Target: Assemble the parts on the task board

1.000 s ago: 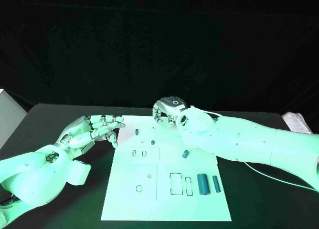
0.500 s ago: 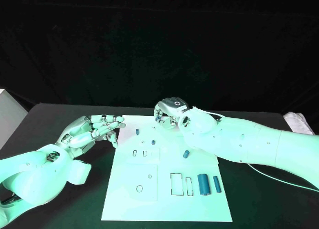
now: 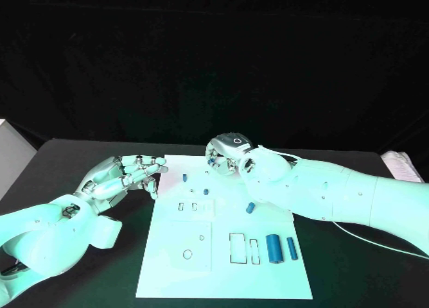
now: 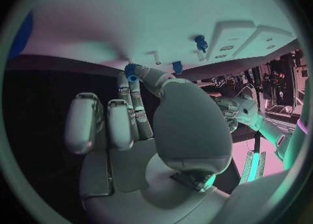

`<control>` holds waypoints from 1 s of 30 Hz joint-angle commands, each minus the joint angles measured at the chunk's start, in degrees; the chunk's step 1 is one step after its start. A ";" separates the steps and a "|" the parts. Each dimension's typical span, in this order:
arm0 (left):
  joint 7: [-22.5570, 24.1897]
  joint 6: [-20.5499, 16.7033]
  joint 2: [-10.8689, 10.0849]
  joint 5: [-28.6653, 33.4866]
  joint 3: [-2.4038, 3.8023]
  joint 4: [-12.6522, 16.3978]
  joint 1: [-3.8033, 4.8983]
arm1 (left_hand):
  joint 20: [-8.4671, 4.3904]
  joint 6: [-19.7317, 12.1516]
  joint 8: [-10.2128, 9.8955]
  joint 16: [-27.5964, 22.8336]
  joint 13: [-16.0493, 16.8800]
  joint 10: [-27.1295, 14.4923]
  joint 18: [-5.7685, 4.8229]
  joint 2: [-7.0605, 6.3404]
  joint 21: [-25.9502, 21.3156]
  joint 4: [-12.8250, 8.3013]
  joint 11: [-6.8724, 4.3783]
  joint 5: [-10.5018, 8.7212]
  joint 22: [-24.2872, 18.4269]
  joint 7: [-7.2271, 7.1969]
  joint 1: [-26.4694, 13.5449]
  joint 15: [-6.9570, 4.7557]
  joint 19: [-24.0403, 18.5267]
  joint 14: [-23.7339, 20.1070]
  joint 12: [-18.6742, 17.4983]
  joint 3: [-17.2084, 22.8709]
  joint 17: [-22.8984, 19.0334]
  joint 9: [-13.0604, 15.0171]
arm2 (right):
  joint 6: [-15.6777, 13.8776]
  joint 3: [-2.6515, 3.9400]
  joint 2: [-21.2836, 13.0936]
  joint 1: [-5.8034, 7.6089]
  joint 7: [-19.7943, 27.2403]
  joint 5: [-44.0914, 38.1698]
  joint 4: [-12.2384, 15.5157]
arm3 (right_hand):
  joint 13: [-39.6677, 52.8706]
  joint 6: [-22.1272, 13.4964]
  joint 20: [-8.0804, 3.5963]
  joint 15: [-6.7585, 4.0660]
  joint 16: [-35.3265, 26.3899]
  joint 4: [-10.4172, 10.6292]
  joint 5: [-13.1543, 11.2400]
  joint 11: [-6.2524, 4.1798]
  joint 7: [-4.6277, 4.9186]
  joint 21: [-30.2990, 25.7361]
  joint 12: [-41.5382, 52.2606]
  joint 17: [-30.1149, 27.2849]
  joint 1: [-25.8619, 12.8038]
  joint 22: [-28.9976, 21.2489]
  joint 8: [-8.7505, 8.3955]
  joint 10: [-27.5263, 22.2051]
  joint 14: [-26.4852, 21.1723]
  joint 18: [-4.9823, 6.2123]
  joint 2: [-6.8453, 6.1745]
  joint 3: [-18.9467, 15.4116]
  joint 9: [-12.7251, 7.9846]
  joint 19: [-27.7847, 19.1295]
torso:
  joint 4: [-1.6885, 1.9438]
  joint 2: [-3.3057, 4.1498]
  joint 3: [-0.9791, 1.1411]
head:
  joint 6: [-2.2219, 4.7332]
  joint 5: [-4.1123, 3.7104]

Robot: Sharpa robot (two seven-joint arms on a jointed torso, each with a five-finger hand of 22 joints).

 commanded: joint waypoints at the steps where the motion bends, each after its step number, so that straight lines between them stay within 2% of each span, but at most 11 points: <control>1: 0.16 1.31 0.13 -0.33 0.03 0.01 0.08 | 0.04 -0.44 -0.40 0.29 0.01 -0.51 0.73 -0.02 0.29 -0.35 -0.03 -0.02 0.05 0.36 -0.23 0.07 -0.44 -0.29 -0.19 0.02 0.09 0.08 | 1.11 -0.10 0.05 -0.15 0.07 -0.70 -0.21 | 1.40 0.03 -0.22 -0.11 0.18 -0.29 0.20 -1.28 0.04 0.13 0.39 -0.02 0.06 -0.01 0.07 1.37 2.37 -1.13 0.24 -0.12 0.09 -0.18 | 0.06 0.05 -0.05 | -0.06 0.06; 6: 0.12 1.33 0.15 -0.33 0.03 0.04 0.08 | 0.04 -0.44 -0.40 0.29 0.01 -0.51 0.73 -0.02 0.29 -0.35 -0.03 -0.02 0.05 0.36 -0.23 0.07 -0.44 -0.29 -0.19 0.02 0.09 0.08 | 1.51 -0.10 0.46 -0.15 0.10 -0.69 -0.89 | 1.45 -0.77 -0.06 0.11 0.03 -0.19 0.07 -1.02 0.28 -0.11 0.01 -0.32 -0.43 -0.24 -0.30 0.72 2.23 -1.08 -0.16 0.08 0.31 -0.42 | 0.08 0.04 -0.17 | -0.08 0.03; 11: 0.08 1.35 0.15 -0.33 0.03 0.08 0.09 | 0.04 -0.44 -0.40 0.29 0.01 -0.51 0.73 -0.02 0.29 -0.35 -0.03 -0.02 0.05 0.36 -0.23 0.07 -0.44 -0.29 -0.19 0.02 0.09 0.08 | 1.80 -0.11 0.78 -0.14 0.25 -0.62 -1.54 | 1.26 -2.11 0.32 0.59 -0.23 -0.04 -0.17 -0.43 0.81 -0.60 -0.26 -0.82 -1.03 -0.74 -1.09 -0.97 2.04 -0.97 -0.81 0.61 0.49 -0.81 | 0.12 0.07 -0.20 | -0.04 -0.01; 14: 0.04 1.41 0.14 -0.33 0.03 0.08 0.09 | 0.04 -0.44 -0.40 0.29 0.01 -0.51 0.73 -0.02 0.29 -0.35 -0.03 -0.02 0.05 0.36 -0.23 0.07 -0.44 -0.29 -0.19 0.02 0.09 0.08 | 1.78 -0.11 1.01 -0.14 0.54 -0.45 -1.95 | 0.97 -2.71 0.64 0.93 -0.69 0.11 -0.31 0.01 1.12 -1.66 -0.31 -1.57 -1.42 -2.05 -1.49 -2.46 1.80 -0.70 -1.28 1.00 0.66 -1.41 | 0.12 0.06 -0.19 | -0.06 -0.01; 17: -0.02 1.51 0.14 -0.33 0.03 0.08 0.10 | 0.06 -0.51 -0.44 0.33 0.00 -0.61 0.74 -0.02 0.45 -0.38 -0.01 -0.03 0.15 0.37 -0.24 0.08 -0.55 -0.32 -0.20 0.00 0.08 0.09 | 1.69 -0.12 1.14 -0.14 0.80 -0.32 -2.13 | 0.05 -3.95 1.30 1.67 -2.79 0.26 -0.51 0.92 1.81 -5.03 -0.33 -4.78 -1.86 -6.13 -2.33 -6.01 0.88 0.09 -2.15 1.65 0.83 -3.15 | 0.13 0.09 -0.22 | -0.12 0.01; 23: -0.11 1.62 0.17 -0.33 0.03 0.02 0.10 | 0.06 -0.51 -0.44 0.33 0.00 -0.61 0.74 -0.02 0.45 -0.38 -0.01 -0.03 0.15 0.37 -0.24 0.08 -0.55 -0.32 -0.20 0.00 0.08 0.09 | 1.58 -0.13 1.15 -0.14 1.20 -0.14 -2.16 | -0.72 -4.70 1.78 2.13 -4.40 0.29 -0.77 1.41 2.12 -7.13 -0.29 -7.10 -2.07 -8.43 -2.92 -8.65 0.24 0.56 -2.86 1.60 1.06 -4.11 | 0.15 0.05 -0.25 | -0.13 -0.03; 26: -0.14 1.65 0.17 -0.33 0.03 0.01 0.10 | 0.06 -0.54 -0.45 0.34 0.00 -0.65 0.74 -0.03 0.51 -0.38 -0.01 -0.03 0.19 0.37 -0.25 0.09 -0.59 -0.33 -0.21 -0.01 0.08 0.09 | 1.24 -0.13 1.08 -0.13 1.21 -0.07 -2.13 | -1.39 -5.72 2.04 2.38 -6.33 0.28 -0.85 1.72 2.36 -10.04 -0.25 -9.76 -2.00 -11.72 -3.82 -10.99 -0.58 1.18 -3.20 0.75 1.06 -5.33 | 0.08 0.07 -0.23 | -0.20 -0.02; 29: -0.18 1.68 0.16 -0.33 0.03 0.01 0.10 | 0.06 -0.54 -0.45 0.34 0.00 -0.65 0.74 -0.03 0.51 -0.38 -0.01 -0.03 0.19 0.37 -0.25 0.09 -0.59 -0.33 -0.21 -0.01 0.08 0.09 | 0.18 -0.14 0.87 -0.13 1.02 -0.04 -1.95 | -2.09 -8.94 2.38 2.71 -8.29 0.37 -0.81 2.10 2.02 -13.42 -0.21 -12.35 -1.49 -15.21 -6.21 -13.78 -1.67 1.77 -3.36 -2.02 0.53 -6.61 | 0.08 0.09 -0.22 | -0.20 -0.04; 30: -0.20 1.69 0.15 -0.33 0.03 0.00 0.10 | 0.07 -0.56 -0.47 0.34 0.00 -0.68 0.74 -0.03 0.53 -0.39 0.00 -0.03 0.20 0.37 -0.25 0.09 -0.61 -0.33 -0.21 -0.01 0.08 0.09 | -0.14 -0.14 0.76 -0.13 0.96 -0.03 -1.85 | -2.14 -9.17 2.45 2.74 -8.44 0.40 -0.84 2.17 2.00 -13.80 -0.15 -12.57 -1.32 -15.56 -6.43 -14.05 -1.79 1.83 -3.30 -2.61 0.50 -6.72 | 0.09 0.09 -0.21 | -0.21 -0.03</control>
